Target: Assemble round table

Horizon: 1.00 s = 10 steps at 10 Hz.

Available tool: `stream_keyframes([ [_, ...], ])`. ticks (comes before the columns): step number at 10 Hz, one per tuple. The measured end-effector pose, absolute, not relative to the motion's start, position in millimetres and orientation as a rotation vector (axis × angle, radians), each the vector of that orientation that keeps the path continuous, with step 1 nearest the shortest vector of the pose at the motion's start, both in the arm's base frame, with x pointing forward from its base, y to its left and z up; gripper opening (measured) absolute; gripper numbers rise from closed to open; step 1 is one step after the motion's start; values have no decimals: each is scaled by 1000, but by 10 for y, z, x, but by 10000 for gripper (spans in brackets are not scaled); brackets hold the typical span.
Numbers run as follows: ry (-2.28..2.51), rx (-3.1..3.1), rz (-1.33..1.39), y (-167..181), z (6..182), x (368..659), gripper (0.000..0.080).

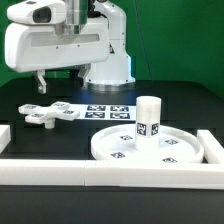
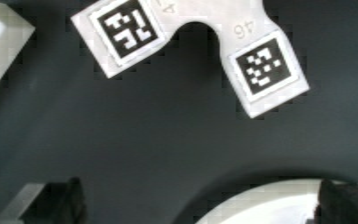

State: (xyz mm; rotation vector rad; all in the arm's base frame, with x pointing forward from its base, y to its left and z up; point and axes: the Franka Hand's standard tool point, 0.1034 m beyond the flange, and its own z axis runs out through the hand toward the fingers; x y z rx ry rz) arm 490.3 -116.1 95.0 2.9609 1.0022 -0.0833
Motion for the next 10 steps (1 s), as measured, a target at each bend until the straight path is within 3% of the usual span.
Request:
stream_keyframes([
  [2, 821, 3008, -40, -1295, 947, 4897, 649],
  [5, 745, 3055, -105, -1470, 736, 4534, 649],
  [10, 704, 3077, -140, -1471, 692, 4507, 649],
])
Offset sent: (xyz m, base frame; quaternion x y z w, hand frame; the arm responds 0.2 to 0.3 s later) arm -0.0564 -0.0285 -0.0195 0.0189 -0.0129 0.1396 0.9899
